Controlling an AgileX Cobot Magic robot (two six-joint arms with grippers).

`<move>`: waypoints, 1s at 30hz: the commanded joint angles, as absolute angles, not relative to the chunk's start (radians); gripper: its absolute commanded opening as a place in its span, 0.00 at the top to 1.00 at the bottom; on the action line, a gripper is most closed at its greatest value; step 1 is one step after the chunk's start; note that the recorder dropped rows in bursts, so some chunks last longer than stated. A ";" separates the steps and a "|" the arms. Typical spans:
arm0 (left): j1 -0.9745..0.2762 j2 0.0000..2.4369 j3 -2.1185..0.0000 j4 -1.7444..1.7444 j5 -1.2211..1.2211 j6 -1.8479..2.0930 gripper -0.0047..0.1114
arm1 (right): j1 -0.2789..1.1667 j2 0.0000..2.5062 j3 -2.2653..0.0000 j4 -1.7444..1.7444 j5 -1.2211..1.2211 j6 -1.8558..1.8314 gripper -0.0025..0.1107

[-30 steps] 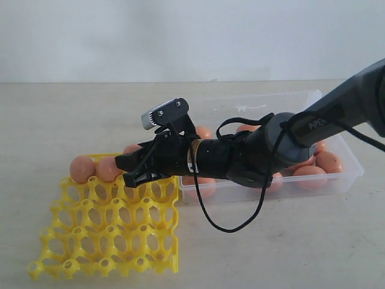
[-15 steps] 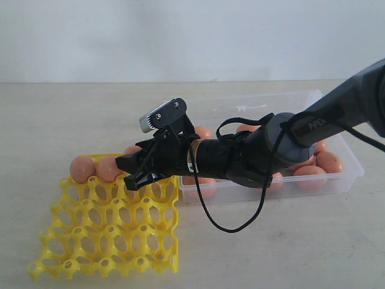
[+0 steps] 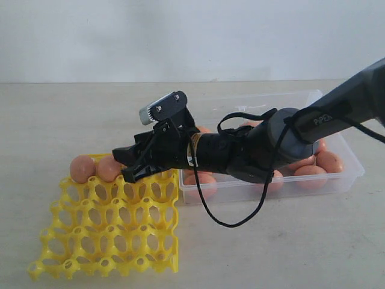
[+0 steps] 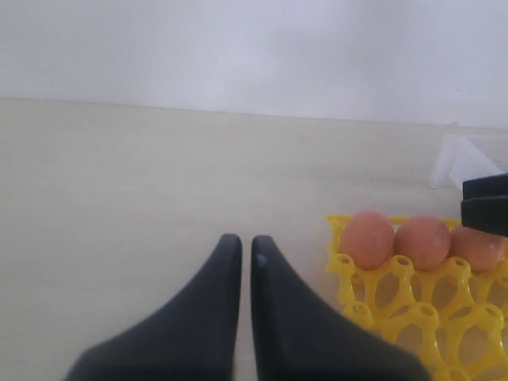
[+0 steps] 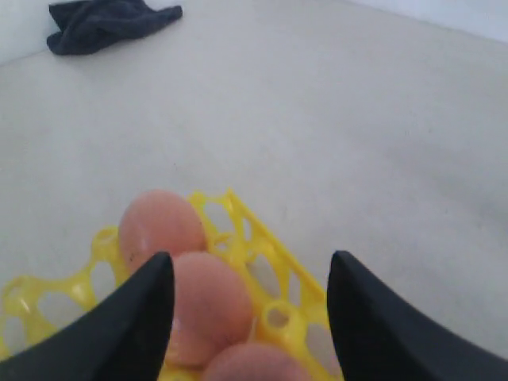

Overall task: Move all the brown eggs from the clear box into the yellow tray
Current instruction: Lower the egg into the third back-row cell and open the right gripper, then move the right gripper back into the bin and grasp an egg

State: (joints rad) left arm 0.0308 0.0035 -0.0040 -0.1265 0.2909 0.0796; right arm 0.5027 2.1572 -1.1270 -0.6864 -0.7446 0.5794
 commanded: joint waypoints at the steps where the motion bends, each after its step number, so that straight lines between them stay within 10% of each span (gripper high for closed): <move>1: 0.024 0.000 0.000 -0.121 0.286 0.079 0.92 | 0.498 1.992 -1.129 -0.665 -0.594 0.649 0.54; 10: 0.024 0.000 0.000 -0.121 0.286 0.079 0.92 | 0.471 1.750 -1.288 -0.676 0.740 0.351 0.61; 20: 0.024 0.000 0.000 -0.121 0.284 0.079 0.92 | 0.308 2.097 -1.666 -0.444 1.123 0.166 0.61; 30: 0.024 0.000 0.000 -0.121 0.284 0.079 0.92 | 0.301 2.176 -1.758 -0.363 0.966 0.040 0.61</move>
State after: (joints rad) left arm 0.0308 0.0035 -0.0040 -0.1265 0.2909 0.0796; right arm 0.3067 2.1943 -1.7458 -0.3774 1.0383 0.1352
